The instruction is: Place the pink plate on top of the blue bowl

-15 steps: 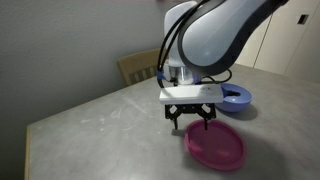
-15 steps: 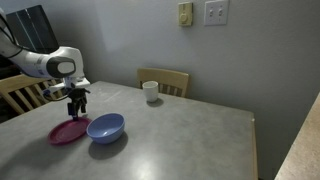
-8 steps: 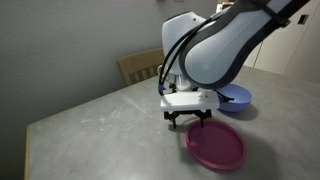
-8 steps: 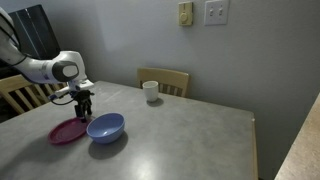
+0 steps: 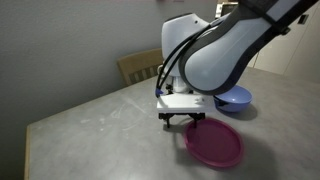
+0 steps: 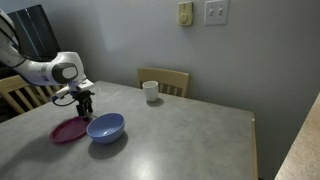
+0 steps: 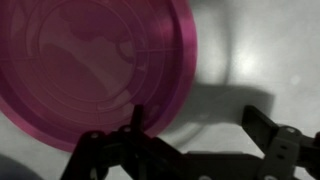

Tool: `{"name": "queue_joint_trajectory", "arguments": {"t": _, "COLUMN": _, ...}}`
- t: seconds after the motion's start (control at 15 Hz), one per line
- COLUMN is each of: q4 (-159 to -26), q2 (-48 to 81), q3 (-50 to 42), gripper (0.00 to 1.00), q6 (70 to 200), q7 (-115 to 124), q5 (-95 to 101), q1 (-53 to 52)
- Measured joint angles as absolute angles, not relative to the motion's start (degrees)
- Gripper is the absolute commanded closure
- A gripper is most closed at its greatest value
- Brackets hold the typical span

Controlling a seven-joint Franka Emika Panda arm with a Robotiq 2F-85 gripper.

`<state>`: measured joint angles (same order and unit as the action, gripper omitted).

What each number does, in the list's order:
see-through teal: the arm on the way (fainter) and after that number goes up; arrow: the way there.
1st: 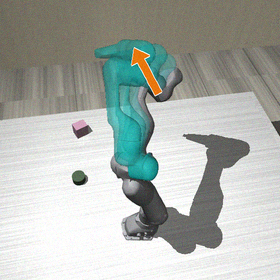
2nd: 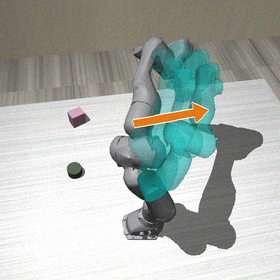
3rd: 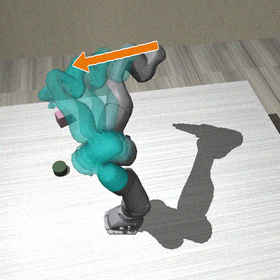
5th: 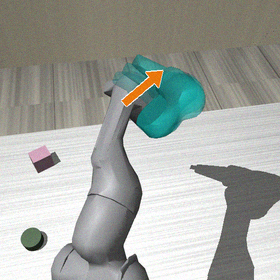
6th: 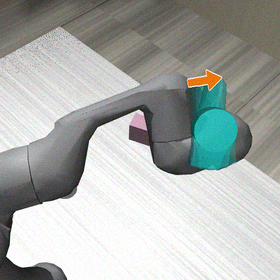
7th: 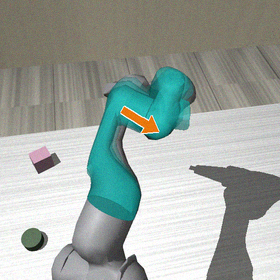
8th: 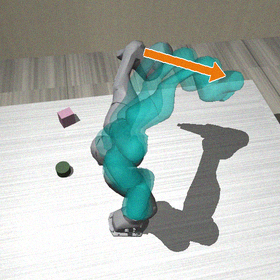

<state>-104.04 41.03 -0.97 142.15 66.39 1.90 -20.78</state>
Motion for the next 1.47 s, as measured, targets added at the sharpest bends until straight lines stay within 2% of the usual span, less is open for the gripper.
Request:
{"name": "queue_joint_trajectory", "arguments": {"t": 0.2, "q4": -104.1, "q2": 41.1, "q3": -0.6, "gripper": 0.02, "q6": 143.3, "q7": 66.4, "q5": 1.9, "q1": -21.2}}
{"name": "queue_joint_trajectory", "arguments": {"t": 0.53, "q4": -104.3, "q2": 41.1, "q3": -0.1, "gripper": 0.16, "q6": 143.7, "q7": 66.6, "q5": 1.7, "q1": -21.5}}
{"name": "queue_joint_trajectory", "arguments": {"t": 1.0, "q4": -104.5, "q2": 40.7, "q3": 0.5, "gripper": 0.14, "q6": 143.7, "q7": 66.9, "q5": 1.6, "q1": -22.0}}
{"name": "queue_joint_trajectory", "arguments": {"t": 1.07, "q4": -104.6, "q2": 40.7, "q3": 0.6, "gripper": 0.18, "q6": 143.7, "q7": 66.9, "q5": 1.6, "q1": -22.0}}
{"name": "queue_joint_trajectory", "arguments": {"t": 1.2, "q4": -104.6, "q2": 40.7, "q3": 0.6, "gripper": 0.43, "q6": 143.7, "q7": 66.9, "q5": 1.6, "q1": -22.1}}
{"name": "queue_joint_trajectory", "arguments": {"t": 1.27, "q4": -104.6, "q2": 40.6, "q3": 0.7, "gripper": 0.50, "q6": 143.9, "q7": 66.9, "q5": 1.5, "q1": -22.1}}
{"name": "queue_joint_trajectory", "arguments": {"t": 1.47, "q4": -104.5, "q2": 40.3, "q3": 1.2, "gripper": 0.66, "q6": 144.1, "q7": 66.9, "q5": 1.3, "q1": -22.1}}
